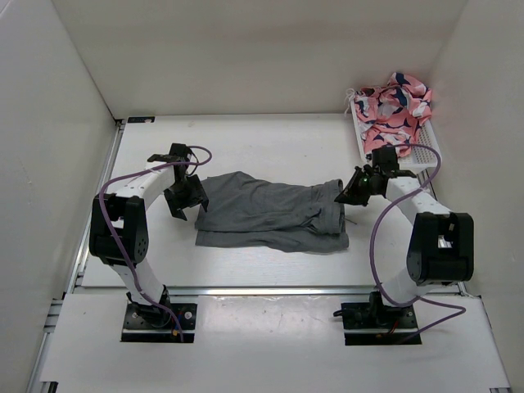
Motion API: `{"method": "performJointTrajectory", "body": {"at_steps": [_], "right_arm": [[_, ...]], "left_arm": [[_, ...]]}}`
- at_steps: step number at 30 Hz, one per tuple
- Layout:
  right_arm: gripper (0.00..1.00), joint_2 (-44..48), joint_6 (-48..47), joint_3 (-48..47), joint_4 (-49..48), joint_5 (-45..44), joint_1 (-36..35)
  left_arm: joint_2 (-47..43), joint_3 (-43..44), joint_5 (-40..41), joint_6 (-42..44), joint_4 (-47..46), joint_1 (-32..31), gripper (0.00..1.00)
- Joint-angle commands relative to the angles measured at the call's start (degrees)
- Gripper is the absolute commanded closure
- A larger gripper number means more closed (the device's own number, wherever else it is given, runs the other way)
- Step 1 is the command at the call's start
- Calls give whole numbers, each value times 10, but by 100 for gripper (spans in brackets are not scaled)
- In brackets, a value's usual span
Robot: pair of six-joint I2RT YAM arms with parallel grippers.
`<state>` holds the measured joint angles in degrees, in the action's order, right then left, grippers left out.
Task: Fold and stack the shorts
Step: Fold the shorts
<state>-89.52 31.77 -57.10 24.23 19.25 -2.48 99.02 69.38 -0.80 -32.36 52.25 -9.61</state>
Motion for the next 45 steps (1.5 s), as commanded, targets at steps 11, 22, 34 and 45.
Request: {"method": "performJointTrajectory", "body": {"at_steps": [11,22,34,45], "right_arm": [[100,202,-122,78,145,-20,-45],[100,187,-42,114,240,-83,-55],[29,289,11,112,242,-102,-79],[27,357,156,132,254,-16,-79]], "left_arm": [[-33,13,8,0,-2,8,23],[-28,18,3,0,-2,8,23],[-28,13,-22,0,-2,-2,3],[-1,-47,-27,0,-23,-8,27]]}}
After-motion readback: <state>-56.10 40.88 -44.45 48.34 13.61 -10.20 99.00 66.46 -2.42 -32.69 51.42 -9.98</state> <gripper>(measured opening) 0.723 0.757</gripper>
